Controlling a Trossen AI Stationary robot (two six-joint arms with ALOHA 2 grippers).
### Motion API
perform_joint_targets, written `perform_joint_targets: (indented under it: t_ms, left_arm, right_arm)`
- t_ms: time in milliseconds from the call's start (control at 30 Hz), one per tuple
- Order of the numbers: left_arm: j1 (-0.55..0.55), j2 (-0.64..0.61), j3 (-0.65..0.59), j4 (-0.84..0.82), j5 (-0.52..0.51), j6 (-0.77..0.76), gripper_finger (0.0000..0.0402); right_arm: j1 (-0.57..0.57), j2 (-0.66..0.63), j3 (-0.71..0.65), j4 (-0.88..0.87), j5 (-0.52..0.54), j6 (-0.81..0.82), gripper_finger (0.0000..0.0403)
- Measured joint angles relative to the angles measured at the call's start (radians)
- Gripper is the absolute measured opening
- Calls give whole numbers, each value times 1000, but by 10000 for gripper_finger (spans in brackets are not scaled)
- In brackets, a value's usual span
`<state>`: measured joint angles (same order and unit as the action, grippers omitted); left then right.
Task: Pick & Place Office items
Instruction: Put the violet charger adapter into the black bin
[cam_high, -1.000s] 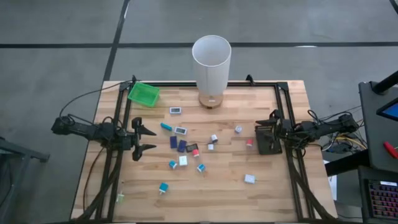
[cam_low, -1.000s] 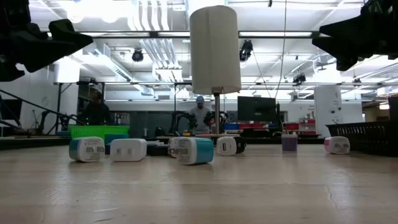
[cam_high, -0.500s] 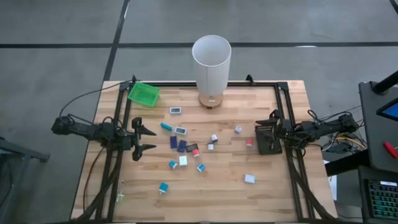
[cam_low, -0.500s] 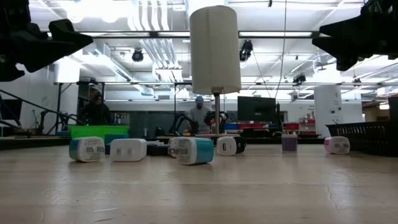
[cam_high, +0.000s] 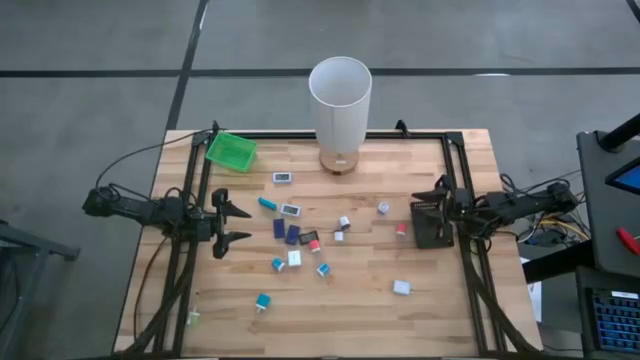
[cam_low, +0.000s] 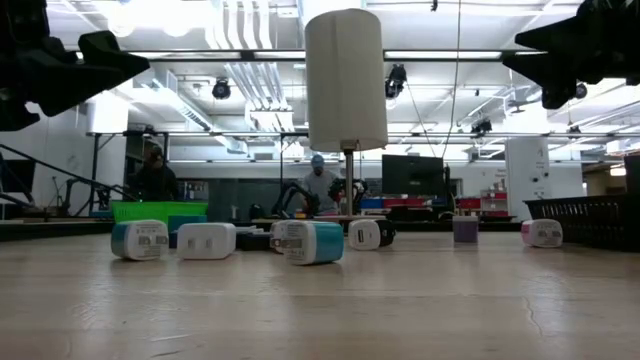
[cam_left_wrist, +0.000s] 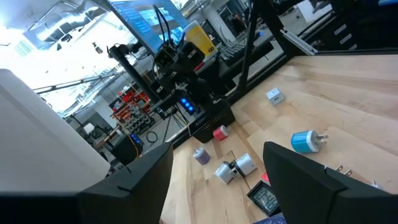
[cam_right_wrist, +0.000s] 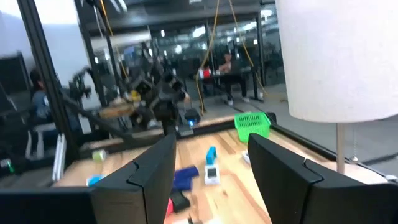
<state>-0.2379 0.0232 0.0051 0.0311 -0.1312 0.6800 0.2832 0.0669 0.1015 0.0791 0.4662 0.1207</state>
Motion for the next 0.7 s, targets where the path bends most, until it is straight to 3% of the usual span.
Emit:
perform_joint_targets:
  t_ms: [133, 400, 600, 700]
  left_arm:
    - [0, 0, 0, 0, 0, 0, 257]
    - [0, 0, 0, -1, 0, 0, 257]
    - [0, 0, 0, -1, 0, 0, 257]
    - [0, 0, 0, -1, 0, 0, 257]
  right_arm:
    - [0, 68, 70, -90, 34, 0, 199]
    - [0, 263, 224, -112, 72, 0, 199]
    - [0, 421, 394, -242, 267, 8, 199]
    - [-2, 494, 467, -345, 295, 78, 199]
